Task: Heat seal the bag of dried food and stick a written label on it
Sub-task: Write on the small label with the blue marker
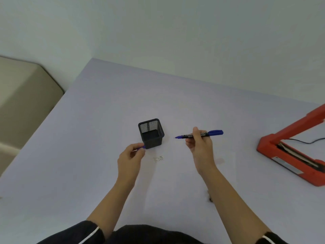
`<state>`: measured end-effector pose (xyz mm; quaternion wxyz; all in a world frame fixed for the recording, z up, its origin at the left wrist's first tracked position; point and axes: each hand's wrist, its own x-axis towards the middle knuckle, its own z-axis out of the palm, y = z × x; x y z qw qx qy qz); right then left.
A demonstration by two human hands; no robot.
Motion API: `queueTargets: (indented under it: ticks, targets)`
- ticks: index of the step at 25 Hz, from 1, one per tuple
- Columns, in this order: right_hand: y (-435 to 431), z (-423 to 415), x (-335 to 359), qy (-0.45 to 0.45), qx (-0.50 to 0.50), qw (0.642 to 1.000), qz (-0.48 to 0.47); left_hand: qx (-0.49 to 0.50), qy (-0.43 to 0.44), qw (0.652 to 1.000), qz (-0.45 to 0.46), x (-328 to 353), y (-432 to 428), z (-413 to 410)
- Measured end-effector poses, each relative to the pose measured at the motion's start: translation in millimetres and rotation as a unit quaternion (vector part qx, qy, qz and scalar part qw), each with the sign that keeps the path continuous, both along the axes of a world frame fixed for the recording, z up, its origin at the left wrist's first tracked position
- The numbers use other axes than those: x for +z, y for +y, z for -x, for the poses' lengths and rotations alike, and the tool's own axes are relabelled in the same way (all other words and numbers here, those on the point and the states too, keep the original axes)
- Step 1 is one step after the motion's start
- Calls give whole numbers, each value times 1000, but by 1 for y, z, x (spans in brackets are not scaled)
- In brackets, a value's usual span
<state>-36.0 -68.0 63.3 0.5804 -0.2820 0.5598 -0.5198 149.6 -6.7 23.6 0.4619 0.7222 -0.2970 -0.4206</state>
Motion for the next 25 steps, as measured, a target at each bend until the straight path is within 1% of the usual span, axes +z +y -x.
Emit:
queueTargets:
  ticks: [1, 2, 4, 5, 9, 13, 19, 25]
  targets:
    - [-1, 0, 6, -9, 6, 1000, 11, 11, 116, 993, 26, 18, -5, 10]
    - [-1, -1, 12, -15, 14, 1000, 19, 7, 185, 982, 48, 33, -10, 17]
    - [-2, -3, 19, -20, 30, 999, 29, -19, 237, 969, 67, 52, -16, 25]
    - [-2, -4, 21, -18, 37, 999, 31, -33, 240, 968, 67, 58, -18, 28]
    - [1, -4, 23, -10, 53, 998, 36, -86, 182, 978, 51, 66, -19, 33]
    - [3, -3, 25, -12, 63, 997, 44, -90, 153, 983, 47, 68, -18, 37]
    - [9, -13, 25, -14, 105, 993, 43, -90, 162, 982, 43, 74, -16, 39]
    - [16, -20, 30, -10, 149, 987, 65, -65, 241, 968, 25, 78, -12, 31]
